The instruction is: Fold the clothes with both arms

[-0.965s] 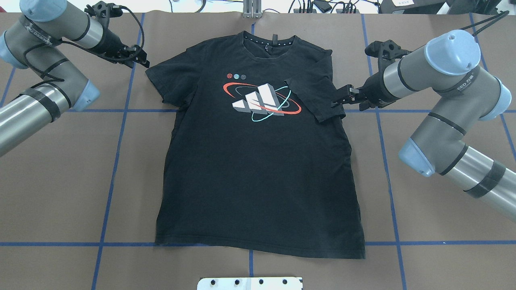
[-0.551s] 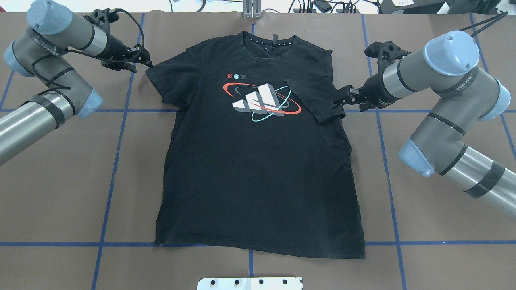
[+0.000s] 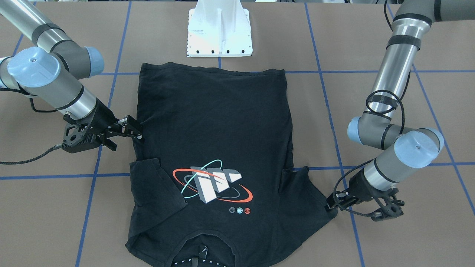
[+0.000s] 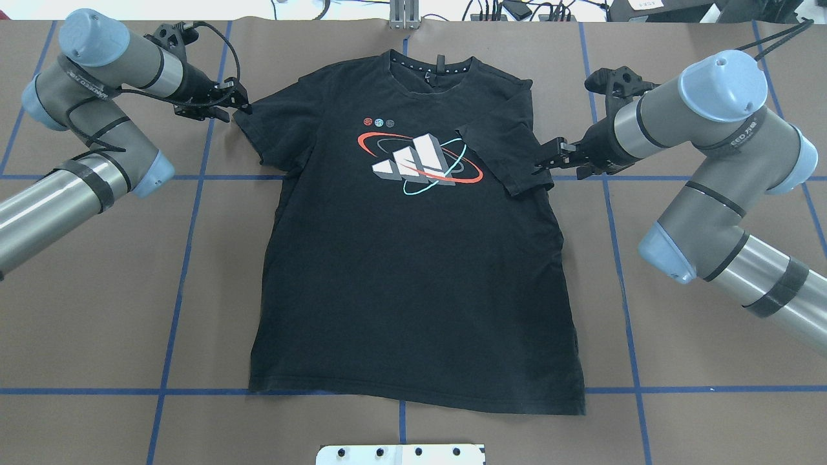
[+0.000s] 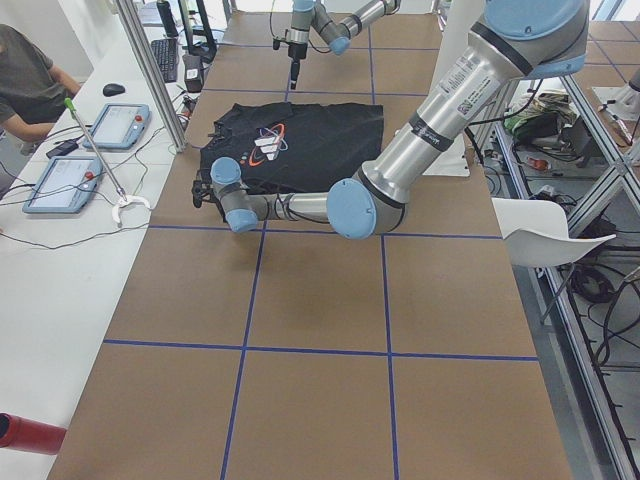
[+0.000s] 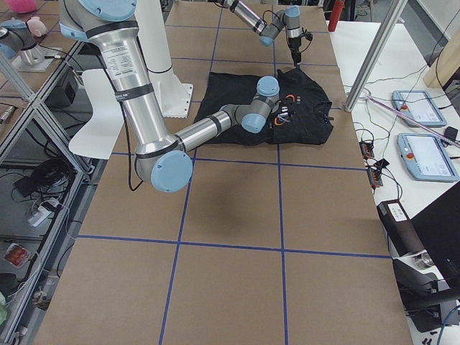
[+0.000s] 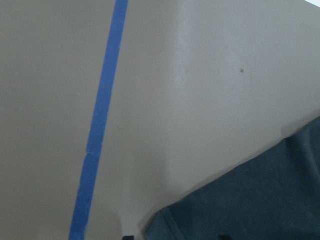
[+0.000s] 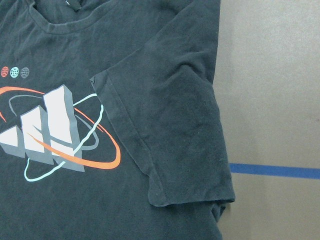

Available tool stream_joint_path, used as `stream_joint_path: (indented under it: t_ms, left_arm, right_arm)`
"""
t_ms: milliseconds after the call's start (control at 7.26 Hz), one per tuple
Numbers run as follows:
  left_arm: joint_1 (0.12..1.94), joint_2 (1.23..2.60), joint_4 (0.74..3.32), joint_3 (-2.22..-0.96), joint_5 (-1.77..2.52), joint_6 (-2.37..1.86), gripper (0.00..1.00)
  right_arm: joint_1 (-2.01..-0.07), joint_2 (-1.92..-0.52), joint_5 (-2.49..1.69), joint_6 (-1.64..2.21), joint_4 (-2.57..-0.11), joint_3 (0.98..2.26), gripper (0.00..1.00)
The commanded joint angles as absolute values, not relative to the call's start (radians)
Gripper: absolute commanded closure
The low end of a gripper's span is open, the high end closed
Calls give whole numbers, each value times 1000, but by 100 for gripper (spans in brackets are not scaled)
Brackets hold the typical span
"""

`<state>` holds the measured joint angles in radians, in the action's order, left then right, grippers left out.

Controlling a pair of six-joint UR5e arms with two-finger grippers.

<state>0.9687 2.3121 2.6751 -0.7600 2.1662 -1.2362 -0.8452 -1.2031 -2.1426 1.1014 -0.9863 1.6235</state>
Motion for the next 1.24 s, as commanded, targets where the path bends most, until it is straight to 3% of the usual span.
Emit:
stream_joint_path:
  t_ms: [0,413,551,689,827,1102]
  left_arm:
    - [966,2318,2675,-750,2145,-1236,44]
    - [965,2319,2677,-738,2137,-1236,47]
    - [965,2319,2677,-738,2135,-1236,56]
    - [965,2319,2677,-738,2135,-1236,90]
    - [965,2319,2677,-738,2137,-1236,100]
    - [968,2330,2680,-750,2138,-1255,100]
  right_arm:
    - [-845,-1204,-2143,1101,-986,1623,0]
    - [-845,-1203,-2143,1101,-986,1623,0]
    - [-845,-1204,-2143,1101,-986,1623,0]
    - [-845,-1203,-2141,1101,-986,1623,0]
    - [-845,-1204,-2141,1101,-986,1623,0]
    - [-845,-1207,-2141,1101,-986,1624,0]
